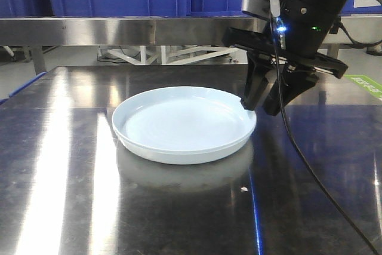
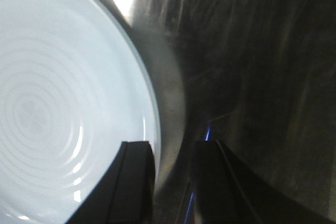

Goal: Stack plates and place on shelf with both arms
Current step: 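Grasp the rim of the stacked plates with the right gripper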

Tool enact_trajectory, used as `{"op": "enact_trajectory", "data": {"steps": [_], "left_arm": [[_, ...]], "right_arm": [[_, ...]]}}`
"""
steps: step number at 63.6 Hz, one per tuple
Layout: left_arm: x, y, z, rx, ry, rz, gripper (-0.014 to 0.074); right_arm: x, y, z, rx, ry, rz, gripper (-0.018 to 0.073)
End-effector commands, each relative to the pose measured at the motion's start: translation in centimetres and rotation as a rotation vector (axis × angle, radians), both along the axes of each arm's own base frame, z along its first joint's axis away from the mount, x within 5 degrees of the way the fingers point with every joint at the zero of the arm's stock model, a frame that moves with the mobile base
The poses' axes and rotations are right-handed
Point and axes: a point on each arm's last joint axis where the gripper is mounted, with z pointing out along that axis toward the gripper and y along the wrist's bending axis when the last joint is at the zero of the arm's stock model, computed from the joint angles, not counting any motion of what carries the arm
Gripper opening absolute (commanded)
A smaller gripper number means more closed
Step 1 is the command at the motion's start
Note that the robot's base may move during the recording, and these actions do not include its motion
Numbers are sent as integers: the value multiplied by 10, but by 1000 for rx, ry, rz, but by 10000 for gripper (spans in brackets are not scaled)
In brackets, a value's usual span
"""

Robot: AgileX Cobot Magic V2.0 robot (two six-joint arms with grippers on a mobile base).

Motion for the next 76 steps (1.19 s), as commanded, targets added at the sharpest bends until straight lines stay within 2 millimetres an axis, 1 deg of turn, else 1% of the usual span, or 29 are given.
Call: {"op": "enact_trajectory", "data": {"steps": [1,12,26,66,76], "left_arm": [[-1,2,19,-26,-112,17,80],[-1,2,19,-26,-112,17,80],[-1,2,19,-26,-112,17,80],[-1,2,19,-26,-112,17,80],[-1,2,19,-26,-112,17,80]], "right_arm": [[-1,1,25,34,-85,-13,326],[-1,3,25,35,-93,-9,326],[-1,13,18,41,-74,0,326],[-1,16,16,54,-62,-9,326],[0,19,10,71,-38,-16,326]]}}
